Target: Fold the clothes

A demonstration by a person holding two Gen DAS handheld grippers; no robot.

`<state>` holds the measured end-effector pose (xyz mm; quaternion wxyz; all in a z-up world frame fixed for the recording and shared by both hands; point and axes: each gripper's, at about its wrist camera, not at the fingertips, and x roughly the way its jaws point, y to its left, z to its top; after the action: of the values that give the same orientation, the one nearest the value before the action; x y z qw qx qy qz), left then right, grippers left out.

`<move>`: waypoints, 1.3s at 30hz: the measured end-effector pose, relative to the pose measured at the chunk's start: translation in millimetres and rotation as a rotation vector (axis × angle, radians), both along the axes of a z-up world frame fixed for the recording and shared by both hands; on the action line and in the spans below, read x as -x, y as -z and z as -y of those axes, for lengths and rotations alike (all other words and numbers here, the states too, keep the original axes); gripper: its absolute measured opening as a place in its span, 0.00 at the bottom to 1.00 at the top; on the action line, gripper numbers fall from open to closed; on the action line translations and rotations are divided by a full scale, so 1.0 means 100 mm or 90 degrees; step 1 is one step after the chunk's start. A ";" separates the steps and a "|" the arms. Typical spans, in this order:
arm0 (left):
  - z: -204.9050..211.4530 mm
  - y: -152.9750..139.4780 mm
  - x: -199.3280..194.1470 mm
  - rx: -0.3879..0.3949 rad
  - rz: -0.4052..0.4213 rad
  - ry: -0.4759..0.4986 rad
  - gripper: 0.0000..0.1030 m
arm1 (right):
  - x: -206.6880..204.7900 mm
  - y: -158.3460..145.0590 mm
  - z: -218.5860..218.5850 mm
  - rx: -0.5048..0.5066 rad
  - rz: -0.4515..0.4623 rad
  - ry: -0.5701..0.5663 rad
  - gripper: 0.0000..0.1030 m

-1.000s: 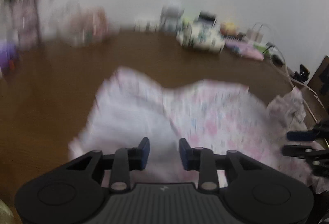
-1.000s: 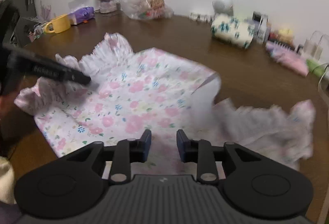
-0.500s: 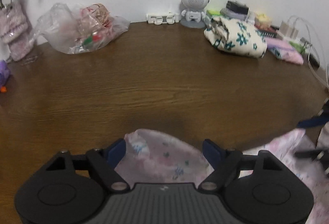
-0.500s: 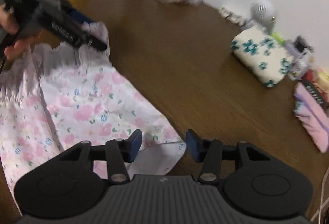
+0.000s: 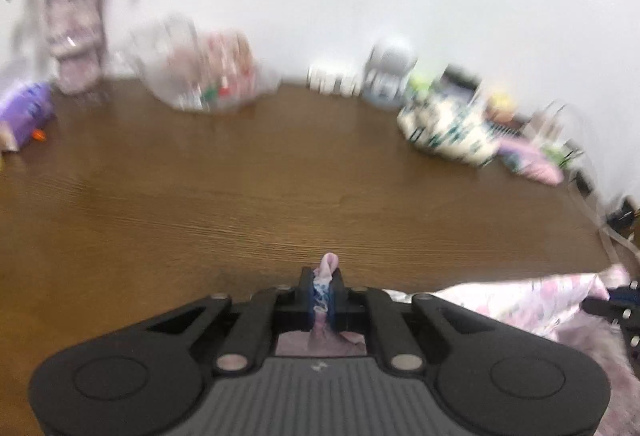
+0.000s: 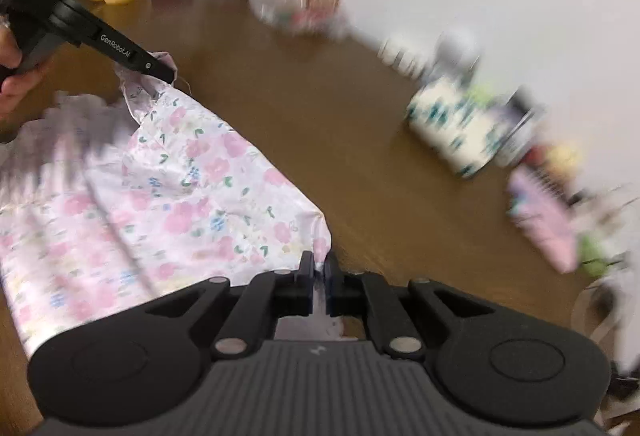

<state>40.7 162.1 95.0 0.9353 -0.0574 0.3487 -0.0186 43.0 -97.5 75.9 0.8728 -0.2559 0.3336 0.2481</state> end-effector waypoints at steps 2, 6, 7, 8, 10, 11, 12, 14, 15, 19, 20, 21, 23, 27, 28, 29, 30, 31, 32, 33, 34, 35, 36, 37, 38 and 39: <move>0.04 -0.13 0.43 0.001 0.039 -0.017 0.05 | 0.46 -0.05 0.05 -0.016 0.034 -0.007 0.04; 0.08 -0.03 1.13 0.006 0.037 -0.036 0.05 | 1.01 0.03 0.20 -0.065 0.015 -0.042 0.04; 0.09 0.05 1.26 0.005 0.027 -0.040 0.05 | 1.08 0.09 0.24 -0.070 0.006 -0.047 0.04; 0.10 0.15 1.38 0.004 0.015 -0.043 0.05 | 1.11 0.16 0.27 -0.071 -0.006 -0.049 0.04; 0.12 0.31 1.50 -0.004 0.005 -0.055 0.06 | 1.15 0.31 0.33 -0.074 -0.031 -0.051 0.05; 0.12 0.35 1.51 -0.005 -0.005 -0.069 0.08 | 1.16 0.37 0.35 -0.074 -0.042 -0.049 0.05; 0.12 0.36 1.52 -0.007 -0.013 -0.076 0.15 | 1.17 0.40 0.37 -0.072 -0.049 -0.050 0.08; 0.10 0.21 1.56 -0.008 0.014 -0.076 0.27 | 1.22 0.43 0.43 -0.075 -0.059 -0.054 0.23; 0.08 0.12 1.59 -0.008 0.030 -0.075 0.40 | 1.26 0.39 0.48 -0.089 -0.054 -0.062 0.46; 0.19 -0.06 1.58 -0.027 0.077 -0.043 0.62 | 1.33 0.10 0.68 -0.194 -0.025 -0.071 0.52; 0.24 -0.04 1.55 -0.034 0.073 -0.036 0.62 | 1.30 0.06 0.68 -0.214 -0.019 -0.061 0.50; 0.28 -0.02 1.51 -0.041 0.069 -0.028 0.62 | 1.26 0.04 0.66 -0.229 -0.017 -0.050 0.44; 0.39 0.19 1.41 -0.046 0.023 -0.005 0.59 | 1.16 0.12 0.50 -0.223 -0.027 -0.028 0.33; 0.48 0.57 1.32 -0.070 -0.028 0.017 0.54 | 1.04 0.39 0.23 -0.198 -0.038 0.017 0.24; 0.45 0.63 1.31 -0.079 -0.033 0.014 0.53 | 1.02 0.43 0.19 -0.195 -0.040 0.024 0.24; 0.42 0.65 1.30 -0.083 -0.033 0.009 0.53 | 1.03 0.46 0.18 -0.188 -0.048 0.024 0.24; 0.39 0.65 1.29 -0.085 -0.031 0.003 0.53 | 1.03 0.50 0.16 -0.181 -0.055 0.024 0.24; 0.35 0.63 1.28 -0.077 -0.037 0.002 0.53 | 1.04 0.53 0.14 -0.175 -0.063 0.024 0.23; 0.31 0.62 1.27 -0.067 -0.045 0.001 0.53 | 1.04 0.56 0.13 -0.168 -0.070 0.024 0.25; 0.28 0.58 1.26 -0.059 -0.054 -0.004 0.53 | 1.04 0.59 0.11 -0.161 -0.078 0.024 0.26; 0.28 0.52 1.26 -0.056 -0.055 -0.012 0.53 | 1.05 0.60 0.10 -0.157 -0.083 0.026 0.26; 0.27 0.45 1.25 -0.056 -0.054 -0.020 0.52 | 1.05 0.58 0.10 -0.157 -0.084 0.030 0.28; 0.35 0.39 1.24 -0.060 -0.039 -0.011 0.53 | 1.05 0.54 0.11 -0.161 -0.077 0.032 0.31; 0.45 0.33 1.21 -0.066 -0.018 0.004 0.54 | 1.05 0.50 0.12 -0.174 -0.062 0.029 0.32; 0.55 0.27 1.19 -0.071 0.002 0.019 0.57 | 1.04 0.46 0.12 -0.193 -0.052 0.020 0.35; 0.65 0.21 1.17 -0.077 0.023 0.034 0.57 | 1.03 0.41 0.10 -0.217 -0.045 0.010 0.37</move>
<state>-76.1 97.1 74.2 0.9424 0.0089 0.3337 -0.0232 -59.5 -107.7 34.8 0.8930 -0.0929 0.3194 0.3032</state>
